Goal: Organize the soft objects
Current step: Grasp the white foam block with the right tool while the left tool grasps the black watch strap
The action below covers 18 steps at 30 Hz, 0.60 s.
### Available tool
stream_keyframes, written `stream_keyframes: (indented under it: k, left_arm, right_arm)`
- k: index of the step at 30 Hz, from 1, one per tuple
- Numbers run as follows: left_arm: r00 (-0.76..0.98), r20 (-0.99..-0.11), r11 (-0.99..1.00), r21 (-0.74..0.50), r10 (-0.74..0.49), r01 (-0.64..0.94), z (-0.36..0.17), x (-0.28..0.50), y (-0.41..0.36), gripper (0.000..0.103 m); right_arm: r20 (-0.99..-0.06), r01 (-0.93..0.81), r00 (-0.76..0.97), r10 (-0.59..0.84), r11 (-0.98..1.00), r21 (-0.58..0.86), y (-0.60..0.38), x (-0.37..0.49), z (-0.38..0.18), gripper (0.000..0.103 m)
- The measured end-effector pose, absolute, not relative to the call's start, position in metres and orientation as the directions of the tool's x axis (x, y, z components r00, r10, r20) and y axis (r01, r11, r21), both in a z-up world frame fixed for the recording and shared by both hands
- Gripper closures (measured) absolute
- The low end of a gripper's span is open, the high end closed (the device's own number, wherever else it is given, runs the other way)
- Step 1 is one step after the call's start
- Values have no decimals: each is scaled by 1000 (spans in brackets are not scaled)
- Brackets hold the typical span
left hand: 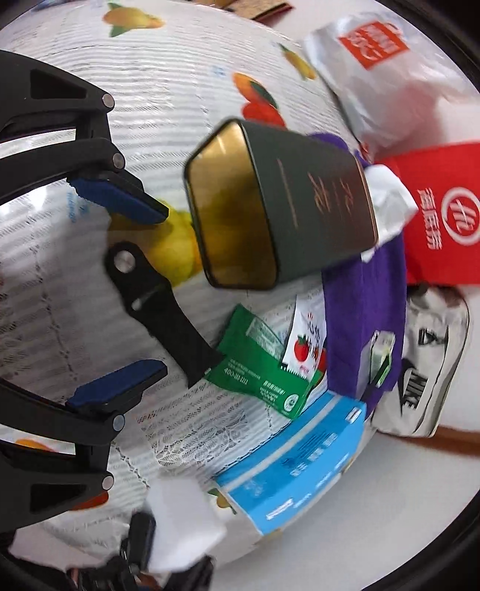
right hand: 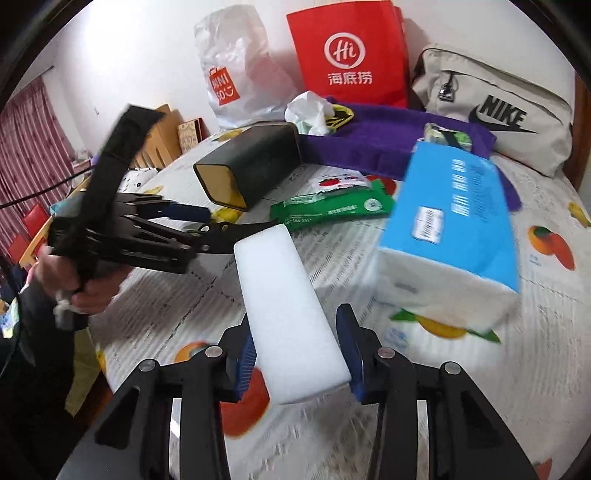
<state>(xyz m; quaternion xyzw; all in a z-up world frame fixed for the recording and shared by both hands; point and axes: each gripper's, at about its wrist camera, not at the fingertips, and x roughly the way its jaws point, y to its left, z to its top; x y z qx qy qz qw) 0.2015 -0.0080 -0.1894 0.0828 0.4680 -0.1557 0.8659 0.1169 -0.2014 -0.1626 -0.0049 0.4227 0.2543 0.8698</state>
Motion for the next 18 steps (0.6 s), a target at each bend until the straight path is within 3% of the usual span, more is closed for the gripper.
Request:
stream_keyframes:
  k: [7,14,17,18]
  left_arm:
    - [424,-844,900,-142,-328,413,-181,173,-11,30]
    - [460,-835,910,-109,-302,400,-181,184,-14,30]
    - [505,-838,916,15,-207,401,-187,191,-26,44]
    - [502,-835,908,6,-227,420,-186,191,-29,58]
  right_arm:
    - [-747,-371,551,372,911,180,-235,98,-159,62]
    - [-769,-294,555,317,940,175,-244,100,-180,62]
    - [-764,-280,570,303,945,167,-241,100,-183,61]
    - [-763,-278,575,294,948,155,-239,101,-184,61]
